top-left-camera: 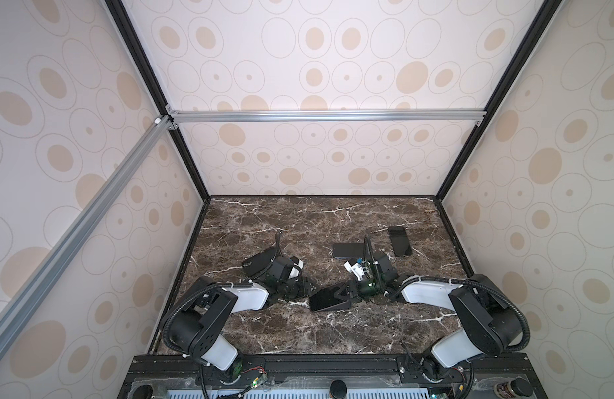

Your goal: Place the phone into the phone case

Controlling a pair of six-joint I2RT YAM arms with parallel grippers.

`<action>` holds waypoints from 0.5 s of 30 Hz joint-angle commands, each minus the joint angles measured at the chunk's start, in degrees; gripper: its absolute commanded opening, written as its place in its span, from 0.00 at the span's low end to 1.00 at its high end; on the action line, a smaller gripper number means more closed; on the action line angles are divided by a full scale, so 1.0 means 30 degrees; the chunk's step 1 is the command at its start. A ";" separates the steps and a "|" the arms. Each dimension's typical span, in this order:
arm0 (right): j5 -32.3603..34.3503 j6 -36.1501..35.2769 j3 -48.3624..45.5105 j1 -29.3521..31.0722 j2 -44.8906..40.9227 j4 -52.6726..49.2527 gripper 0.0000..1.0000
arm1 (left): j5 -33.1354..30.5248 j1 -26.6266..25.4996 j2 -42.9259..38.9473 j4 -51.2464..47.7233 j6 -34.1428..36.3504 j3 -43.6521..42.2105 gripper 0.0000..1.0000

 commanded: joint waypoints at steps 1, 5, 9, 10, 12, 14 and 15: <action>0.2903 -0.0165 -0.0984 0.0130 0.1149 -0.2531 0.00 | -0.1142 -0.0259 -0.1046 -0.3487 0.0613 -0.0373 0.52; 0.3537 -0.0234 -0.0843 0.0122 0.0764 -0.3606 0.00 | -0.1185 -0.0281 -0.1963 -0.4355 0.0739 -0.1208 0.50; 0.4421 -0.0042 -0.0929 0.0134 0.0151 -0.4345 0.00 | -0.0648 -0.0311 -0.2394 -0.3431 0.0055 -0.2506 0.46; 0.4529 0.0077 -0.1087 0.0124 0.0044 -0.4192 0.00 | -0.0360 -0.0365 -0.2391 -0.2943 -0.0179 -0.2732 0.44; 0.4673 0.0257 -0.1448 0.0113 -0.0078 -0.3868 0.00 | 0.0172 -0.0476 -0.2133 -0.1789 -0.0821 -0.3109 0.41; 0.4578 0.0418 -0.1717 0.0119 0.0148 -0.3465 0.00 | 0.0780 -0.0778 -0.1648 -0.0233 -0.1546 -0.3330 0.40; 0.4464 0.0474 -0.1788 0.0135 0.0321 -0.3318 0.00 | 0.0982 -0.0886 -0.1382 0.0166 -0.1894 -0.3390 0.39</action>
